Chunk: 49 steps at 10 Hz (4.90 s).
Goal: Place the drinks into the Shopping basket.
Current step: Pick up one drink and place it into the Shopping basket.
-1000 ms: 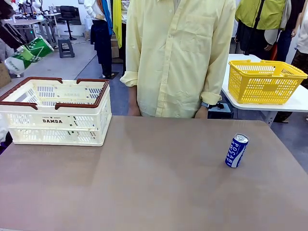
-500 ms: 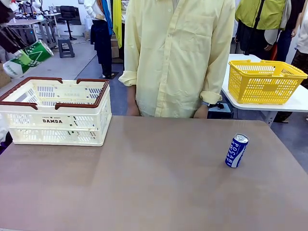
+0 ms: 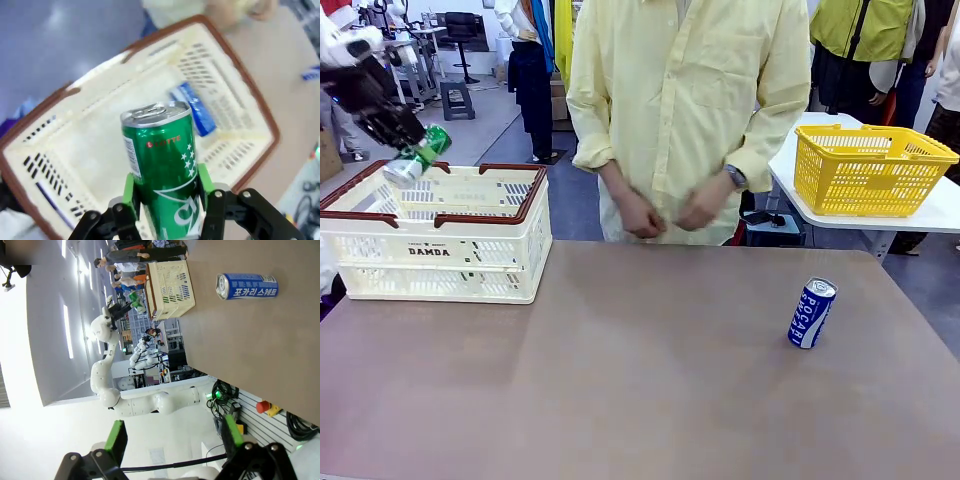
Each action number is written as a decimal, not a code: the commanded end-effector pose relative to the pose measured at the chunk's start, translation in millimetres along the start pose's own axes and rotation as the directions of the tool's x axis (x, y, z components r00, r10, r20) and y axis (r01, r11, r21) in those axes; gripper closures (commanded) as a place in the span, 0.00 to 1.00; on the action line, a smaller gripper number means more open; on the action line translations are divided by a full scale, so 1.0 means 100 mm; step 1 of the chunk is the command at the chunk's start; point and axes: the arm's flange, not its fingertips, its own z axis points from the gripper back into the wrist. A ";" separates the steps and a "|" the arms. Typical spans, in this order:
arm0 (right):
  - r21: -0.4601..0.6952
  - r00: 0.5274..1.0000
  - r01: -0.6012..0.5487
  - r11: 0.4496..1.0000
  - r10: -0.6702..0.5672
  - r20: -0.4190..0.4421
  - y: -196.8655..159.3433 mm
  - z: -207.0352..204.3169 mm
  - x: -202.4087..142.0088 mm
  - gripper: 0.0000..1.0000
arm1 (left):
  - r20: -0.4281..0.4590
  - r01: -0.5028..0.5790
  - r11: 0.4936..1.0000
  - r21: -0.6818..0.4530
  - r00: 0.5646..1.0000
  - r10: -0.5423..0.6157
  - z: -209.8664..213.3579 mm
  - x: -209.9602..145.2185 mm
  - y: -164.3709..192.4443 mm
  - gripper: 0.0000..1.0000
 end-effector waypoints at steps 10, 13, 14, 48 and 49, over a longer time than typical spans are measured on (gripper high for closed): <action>0.002 1.000 -0.026 1.000 0.026 -0.010 0.01 0.03 -0.01 0.00 | -0.178 -0.285 0.889 0.358 0.914 0.365 -1.15 -0.29 0.10 1.00; 0.002 1.000 -0.026 1.000 0.026 -0.010 0.01 0.03 -0.01 0.00 | -0.183 -0.293 0.886 0.359 0.909 0.375 -1.19 -0.29 0.13 0.02; 0.002 1.000 -0.026 1.000 0.026 -0.010 0.01 0.03 -0.01 0.00 | -0.181 -0.292 0.887 0.357 0.910 0.372 -1.18 -0.29 0.12 0.00; -0.757 0.949 -0.291 0.585 0.076 -0.306 0.97 -2.10 0.37 0.00 | 0.237 -0.156 0.810 -0.565 0.910 0.341 0.65 -2.73 -0.26 0.00; -0.698 0.958 -0.228 0.679 0.028 -0.287 1.21 -2.20 0.40 0.00 | 0.237 -0.156 0.810 -0.565 0.910 0.341 0.65 -2.73 -0.26 0.00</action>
